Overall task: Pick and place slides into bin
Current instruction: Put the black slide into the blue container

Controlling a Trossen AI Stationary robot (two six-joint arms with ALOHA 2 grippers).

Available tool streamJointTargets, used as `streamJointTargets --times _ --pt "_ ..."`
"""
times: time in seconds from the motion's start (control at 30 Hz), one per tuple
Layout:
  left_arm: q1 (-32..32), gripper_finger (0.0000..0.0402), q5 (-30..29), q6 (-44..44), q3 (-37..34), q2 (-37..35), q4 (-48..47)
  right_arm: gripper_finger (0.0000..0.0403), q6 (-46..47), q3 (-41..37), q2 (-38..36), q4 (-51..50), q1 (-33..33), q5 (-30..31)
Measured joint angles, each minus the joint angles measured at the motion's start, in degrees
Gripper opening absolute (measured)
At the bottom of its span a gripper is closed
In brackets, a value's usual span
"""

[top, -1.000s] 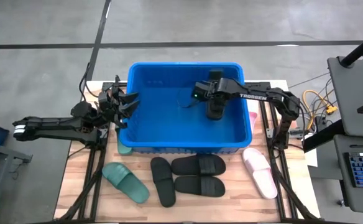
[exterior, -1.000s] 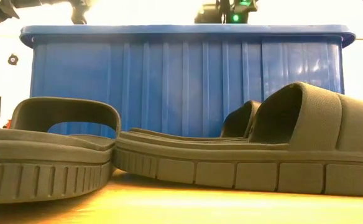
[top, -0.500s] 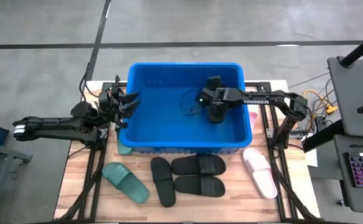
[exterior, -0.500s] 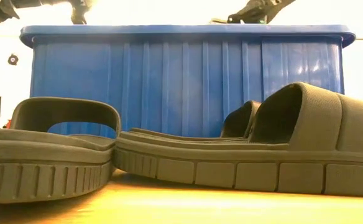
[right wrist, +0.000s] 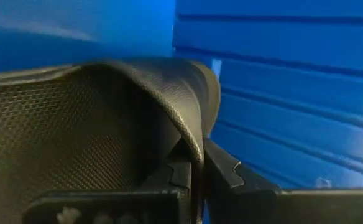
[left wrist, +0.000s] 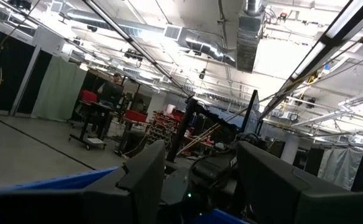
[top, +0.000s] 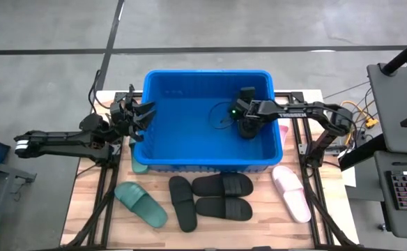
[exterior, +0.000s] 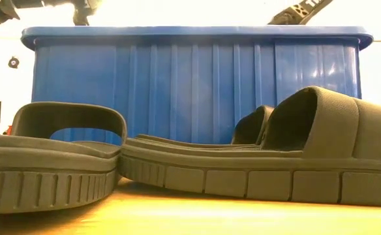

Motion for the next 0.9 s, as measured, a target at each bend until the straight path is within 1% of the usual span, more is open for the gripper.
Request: streamJointTargets --times 0.1,0.2,0.53,0.7,0.9 --pt "0.00 0.0185 0.01 -0.01 0.01 0.00 0.01 0.0011 -1.16 -1.62 0.57 3.69 -0.12 -0.37" --pt "0.01 0.0185 0.00 -0.03 0.00 0.00 0.01 0.0011 -1.83 -2.84 0.77 5.01 -0.30 -0.27" --pt "0.00 0.0185 0.01 -0.30 0.00 0.00 0.01 0.0012 -3.55 -6.58 1.20 4.97 -0.99 -0.62" --pt "0.00 0.0185 0.01 -0.30 0.00 0.00 0.00 0.0012 -1.83 -7.20 1.34 5.33 -1.85 -3.77" --pt "0.00 0.0185 0.01 -0.49 0.00 0.00 0.01 0.0012 -1.59 -7.27 1.53 6.77 -2.03 -4.17"
